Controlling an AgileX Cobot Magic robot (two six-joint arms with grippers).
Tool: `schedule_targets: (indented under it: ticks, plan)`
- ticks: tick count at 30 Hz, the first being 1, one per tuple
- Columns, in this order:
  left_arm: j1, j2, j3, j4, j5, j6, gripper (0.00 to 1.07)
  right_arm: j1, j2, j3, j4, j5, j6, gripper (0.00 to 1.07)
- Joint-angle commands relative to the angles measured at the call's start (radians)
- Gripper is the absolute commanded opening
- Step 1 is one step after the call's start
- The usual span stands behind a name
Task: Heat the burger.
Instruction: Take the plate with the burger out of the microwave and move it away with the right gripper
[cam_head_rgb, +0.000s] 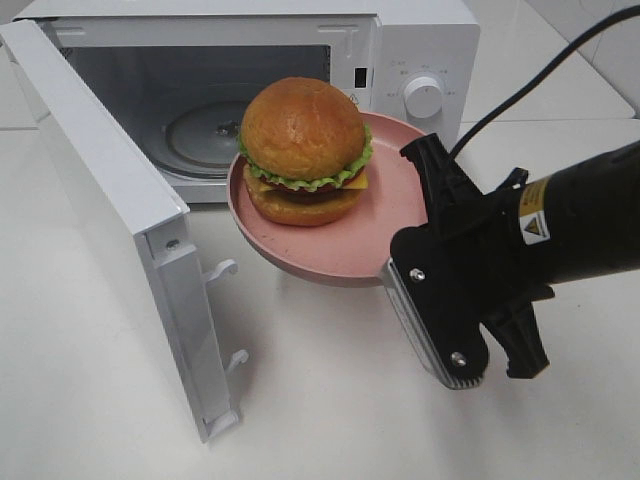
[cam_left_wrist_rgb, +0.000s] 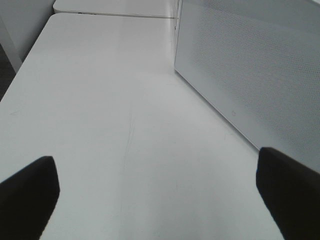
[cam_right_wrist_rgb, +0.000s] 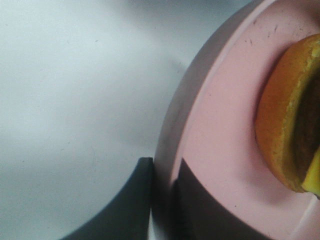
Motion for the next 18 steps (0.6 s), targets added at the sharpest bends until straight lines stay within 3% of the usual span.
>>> schedule_targets:
  ticks: [1, 18]
  plan:
    - [0.0, -0.007, 0.002, -0.001, -0.013, -0.004, 1.01, -0.006, -0.097, 0.057, -0.001, -0.069, 0.008, 0.0]
    - [0.0, -0.007, 0.002, -0.001, -0.013, -0.004, 1.01, -0.006, -0.412, 0.208, -0.001, 0.111, 0.017, 0.0]
